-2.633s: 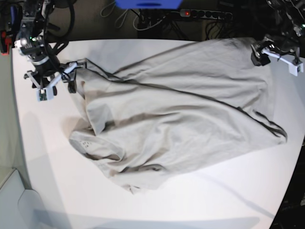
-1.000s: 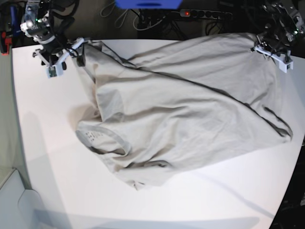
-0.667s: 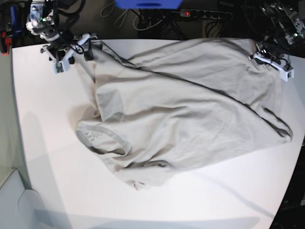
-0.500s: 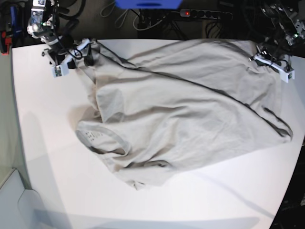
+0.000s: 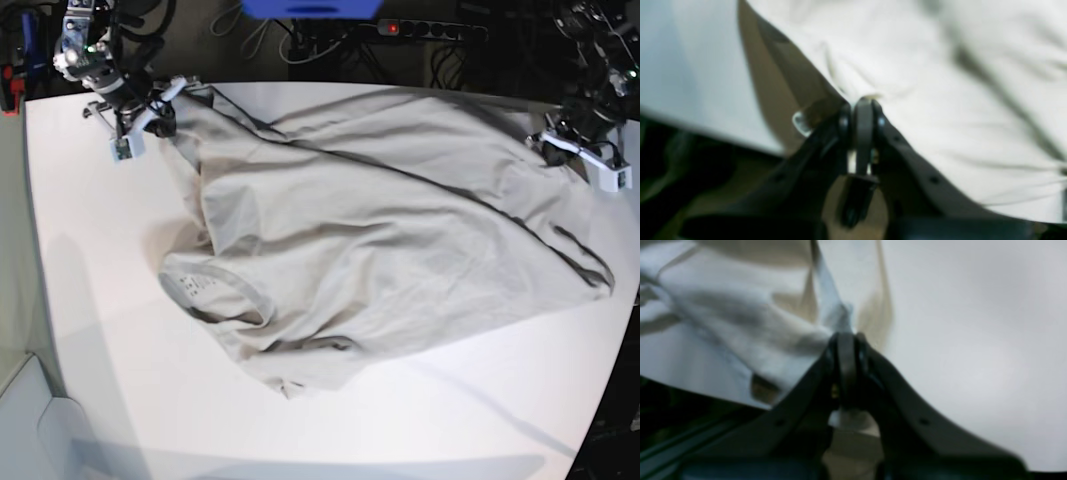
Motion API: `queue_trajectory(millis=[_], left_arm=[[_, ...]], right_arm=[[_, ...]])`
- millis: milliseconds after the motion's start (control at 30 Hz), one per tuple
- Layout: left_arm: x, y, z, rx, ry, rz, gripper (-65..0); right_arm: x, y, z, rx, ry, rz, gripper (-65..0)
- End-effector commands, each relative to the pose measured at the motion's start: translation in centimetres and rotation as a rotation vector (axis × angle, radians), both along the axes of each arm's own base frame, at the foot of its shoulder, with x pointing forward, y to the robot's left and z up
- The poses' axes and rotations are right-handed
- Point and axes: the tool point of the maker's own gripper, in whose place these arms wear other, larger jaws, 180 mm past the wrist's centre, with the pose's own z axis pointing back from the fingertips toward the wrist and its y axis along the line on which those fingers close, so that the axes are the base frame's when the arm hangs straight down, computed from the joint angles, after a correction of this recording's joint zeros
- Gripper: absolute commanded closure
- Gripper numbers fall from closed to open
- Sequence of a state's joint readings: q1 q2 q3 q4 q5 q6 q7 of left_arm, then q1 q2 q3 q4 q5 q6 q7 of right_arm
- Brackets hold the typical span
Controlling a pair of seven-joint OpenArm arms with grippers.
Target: Layout the t-shirt on the table in an organized manner, then fold the t-shirt properly
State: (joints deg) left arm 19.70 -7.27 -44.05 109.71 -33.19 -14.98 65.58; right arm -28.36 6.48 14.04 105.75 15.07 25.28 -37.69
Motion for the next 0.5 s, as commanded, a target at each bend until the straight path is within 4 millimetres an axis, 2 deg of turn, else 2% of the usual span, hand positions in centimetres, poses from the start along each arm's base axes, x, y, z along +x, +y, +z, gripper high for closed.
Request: queue_trajectory(millis=[0, 100, 200, 300, 467], left_arm=[[0.6, 0.3, 1.6, 0.016, -0.052, -0.008, -0.1], [0.9, 0.9, 3.3, -0.004, -0.119, 0.02, -0.1], [1.0, 1.7, 4.9, -0.046, -0.188, 0.048, -0.1], [1.5, 2.7, 7.2, -0.087, -0.275, 0.056, -0.1], [4.2, 3.1, 11.7, -0.165, -0.475, 0.068, -0.1]], right_arm=[[1.6, 0.3, 2.5, 0.007, -0.099, 0.013, 0.0], [3.0, 0.9, 5.9, -0.01, -0.2, 0.038, 0.0], [4.5, 0.9, 7.7, -0.019, -0.266, 0.042, 0.0], [6.0, -1.8, 9.1, -0.058, -0.32, -0.031, 0.0], [9.6, -5.9, 13.4, -0.081, -0.474, -0.193, 0.0]])
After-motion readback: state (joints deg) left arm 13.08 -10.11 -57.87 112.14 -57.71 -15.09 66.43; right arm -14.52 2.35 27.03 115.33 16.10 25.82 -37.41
